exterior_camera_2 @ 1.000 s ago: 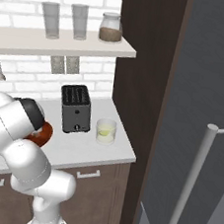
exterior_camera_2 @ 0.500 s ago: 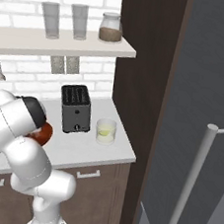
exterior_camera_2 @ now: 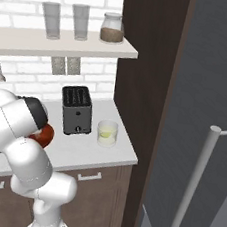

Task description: Grab a lemon wedge from the fridge and one ice cube from the ice bowl, and put them in the glass of lemonade.

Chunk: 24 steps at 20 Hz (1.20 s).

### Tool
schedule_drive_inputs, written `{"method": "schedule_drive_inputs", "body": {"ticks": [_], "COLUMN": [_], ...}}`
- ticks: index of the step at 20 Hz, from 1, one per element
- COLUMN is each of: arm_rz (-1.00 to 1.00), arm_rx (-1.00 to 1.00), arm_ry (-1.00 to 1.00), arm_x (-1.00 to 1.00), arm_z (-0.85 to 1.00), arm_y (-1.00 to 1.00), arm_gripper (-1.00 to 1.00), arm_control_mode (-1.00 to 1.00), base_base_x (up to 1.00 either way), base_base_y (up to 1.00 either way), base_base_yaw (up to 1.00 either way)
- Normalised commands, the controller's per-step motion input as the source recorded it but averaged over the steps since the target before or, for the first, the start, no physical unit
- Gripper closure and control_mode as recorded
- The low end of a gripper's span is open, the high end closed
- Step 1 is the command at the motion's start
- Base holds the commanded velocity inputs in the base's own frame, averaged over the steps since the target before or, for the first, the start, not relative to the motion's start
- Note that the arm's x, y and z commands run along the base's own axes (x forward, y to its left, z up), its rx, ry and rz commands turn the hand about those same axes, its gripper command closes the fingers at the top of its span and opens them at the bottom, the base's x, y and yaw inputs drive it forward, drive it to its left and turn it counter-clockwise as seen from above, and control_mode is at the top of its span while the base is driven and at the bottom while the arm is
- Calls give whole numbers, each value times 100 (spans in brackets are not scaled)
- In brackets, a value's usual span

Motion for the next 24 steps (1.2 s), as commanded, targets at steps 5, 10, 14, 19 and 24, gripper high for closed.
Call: {"method": "schedule_drive_inputs", "body": {"ticks": [5, 10, 14, 19, 24], "arm_rz": [0, 0, 0, 0, -3], "arm_rx": [0, 0, 9, 10, 7], "arm_ry": [1, -1, -9, -19, -21], "arm_x": [0, 0, 2, -1, -6], "arm_z": [0, 6, 38, 34, 16], "arm_y": [0, -5, -27, -18, -12], "arm_gripper": [100, 100, 100, 100, 100], "arm_control_mode": [-100, -100, -100, -100, -100], "base_base_x": [0, 0, 0, 0, 0], "base_base_y": [0, 0, 0, 0, 0], "base_base_yaw": [0, 0, 0, 0, 0]}}
